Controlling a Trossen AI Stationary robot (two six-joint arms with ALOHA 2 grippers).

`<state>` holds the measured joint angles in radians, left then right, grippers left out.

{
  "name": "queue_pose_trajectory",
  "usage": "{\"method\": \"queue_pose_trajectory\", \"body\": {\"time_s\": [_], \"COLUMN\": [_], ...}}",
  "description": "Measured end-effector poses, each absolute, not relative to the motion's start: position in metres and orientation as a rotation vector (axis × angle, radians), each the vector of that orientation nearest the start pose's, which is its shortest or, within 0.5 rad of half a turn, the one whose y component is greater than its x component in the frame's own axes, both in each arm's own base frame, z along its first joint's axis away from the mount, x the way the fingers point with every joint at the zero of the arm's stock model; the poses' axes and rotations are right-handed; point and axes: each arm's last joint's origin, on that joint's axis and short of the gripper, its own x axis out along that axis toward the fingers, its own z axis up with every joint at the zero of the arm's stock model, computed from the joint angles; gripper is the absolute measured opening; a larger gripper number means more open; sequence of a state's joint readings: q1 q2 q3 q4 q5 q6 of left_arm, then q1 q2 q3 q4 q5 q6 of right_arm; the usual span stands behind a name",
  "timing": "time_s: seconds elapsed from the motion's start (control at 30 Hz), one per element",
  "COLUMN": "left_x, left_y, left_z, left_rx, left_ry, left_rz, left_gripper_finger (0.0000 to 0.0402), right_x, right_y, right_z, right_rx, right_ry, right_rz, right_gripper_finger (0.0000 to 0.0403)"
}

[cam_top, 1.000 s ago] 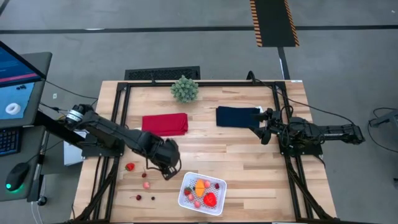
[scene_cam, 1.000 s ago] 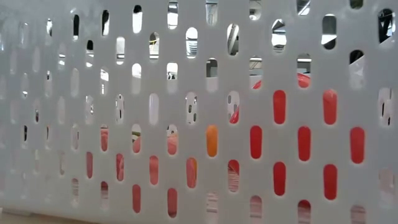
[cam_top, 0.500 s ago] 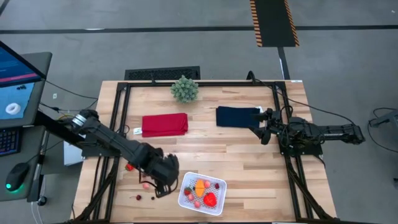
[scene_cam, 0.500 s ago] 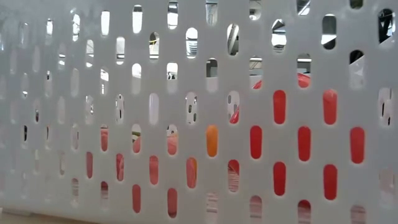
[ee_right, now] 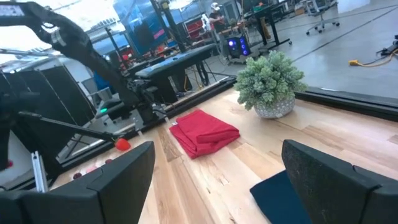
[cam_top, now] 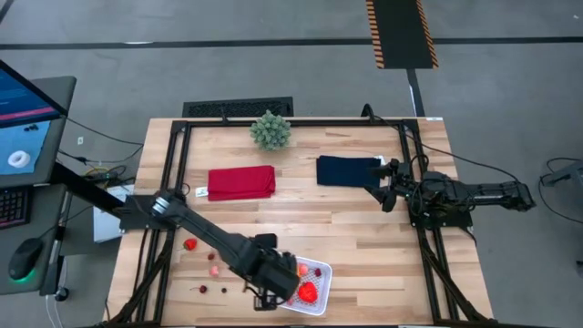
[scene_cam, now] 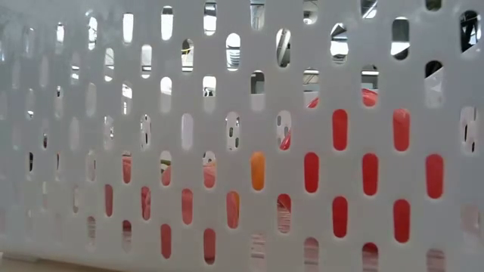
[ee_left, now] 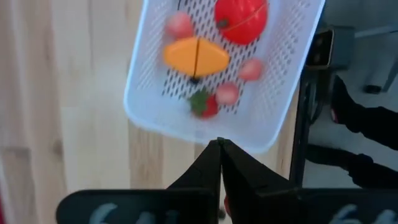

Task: Pick and placing Produce into tupperware
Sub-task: Put the top cherry into the white bin

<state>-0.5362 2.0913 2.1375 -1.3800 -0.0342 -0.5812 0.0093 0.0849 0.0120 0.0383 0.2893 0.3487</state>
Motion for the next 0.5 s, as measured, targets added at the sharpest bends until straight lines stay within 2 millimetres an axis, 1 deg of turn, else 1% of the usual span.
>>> {"method": "queue_pose_trajectory", "body": {"time_s": [0.13, 0.3, 0.4, 0.5], "left_x": [0.380, 0.403, 0.410, 0.414], "left_y": [-0.214, -0.209, -0.205, -0.204], "left_z": [0.285, 0.251, 0.249, 0.254], "left_rx": [-0.112, -0.211, -0.244, -0.267], "left_ry": [1.397, 1.473, 1.448, 1.384], "left_rz": [-0.024, 0.006, 0.007, 0.021], "left_gripper_finger": [0.0000, 0.0003, 0.0021, 0.0064], "right_x": [0.101, 0.101, 0.101, 0.101], "right_y": [-0.007, -0.007, -0.007, -0.007], "right_z": [0.165, 0.165, 0.165, 0.165], "right_rx": [0.341, 0.341, 0.341, 0.341], "right_ry": [-0.015, -0.015, -0.015, -0.015], "right_rz": [-0.283, -0.283, -0.283, -0.283], "right_gripper_finger": [0.0374, 0.0374, 0.0374, 0.0374]}}
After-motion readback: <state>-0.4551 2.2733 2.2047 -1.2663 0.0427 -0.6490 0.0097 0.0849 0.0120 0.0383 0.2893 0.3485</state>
